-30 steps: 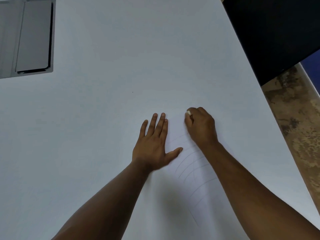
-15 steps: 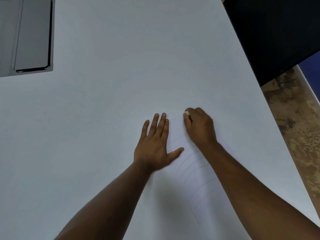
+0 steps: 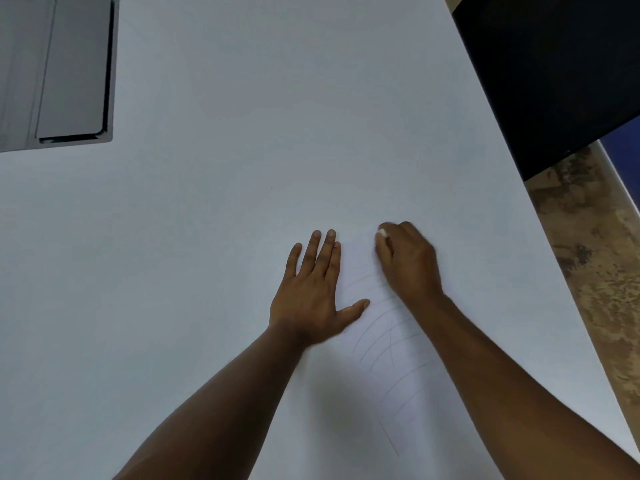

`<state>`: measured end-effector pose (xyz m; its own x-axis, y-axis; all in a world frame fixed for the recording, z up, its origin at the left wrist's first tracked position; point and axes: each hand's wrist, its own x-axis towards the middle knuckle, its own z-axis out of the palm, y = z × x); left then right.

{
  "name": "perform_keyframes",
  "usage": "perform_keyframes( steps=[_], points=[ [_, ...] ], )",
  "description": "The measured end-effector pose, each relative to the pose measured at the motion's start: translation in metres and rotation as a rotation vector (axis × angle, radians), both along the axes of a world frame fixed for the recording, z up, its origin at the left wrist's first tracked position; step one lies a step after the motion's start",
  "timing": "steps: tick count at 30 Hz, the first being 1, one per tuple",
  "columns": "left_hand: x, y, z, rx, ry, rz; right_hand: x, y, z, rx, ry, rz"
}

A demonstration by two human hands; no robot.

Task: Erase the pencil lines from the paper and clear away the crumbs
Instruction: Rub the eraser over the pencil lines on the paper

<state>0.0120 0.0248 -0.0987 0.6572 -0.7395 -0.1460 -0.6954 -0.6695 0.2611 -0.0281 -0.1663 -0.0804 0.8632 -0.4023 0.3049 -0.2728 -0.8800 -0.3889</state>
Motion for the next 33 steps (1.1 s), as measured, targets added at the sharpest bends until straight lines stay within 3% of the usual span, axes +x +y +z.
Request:
perform_keyframes(
  steps=[5, 9, 13, 20, 27, 33],
  points=[
    [-0.001, 0.001, -0.001, -0.033, -0.032, -0.006, -0.014, 0.030, -0.008, -0.093, 0.088, 0.207],
    [0.000, 0.000, 0.001, 0.017, 0.002, 0.000, -0.004, -0.022, -0.007, -0.266, 0.127, -0.012],
    [0.001, 0.000, 0.002, 0.026, -0.001, 0.001, -0.005, -0.033, 0.004, -0.052, 0.068, -0.085],
    [-0.001, 0.001, 0.000, -0.025, -0.011, 0.005, -0.043, 0.038, 0.018, 0.385, 0.036, -0.061],
    [-0.026, 0.022, -0.002, 0.001, -0.040, 0.157, -0.043, 0.046, 0.013, 0.453, 0.066, -0.040],
    [-0.032, 0.026, -0.003, 0.023, -0.029, 0.208, -0.032, 0.066, 0.014, 0.400, 0.128, 0.139]
  ],
)
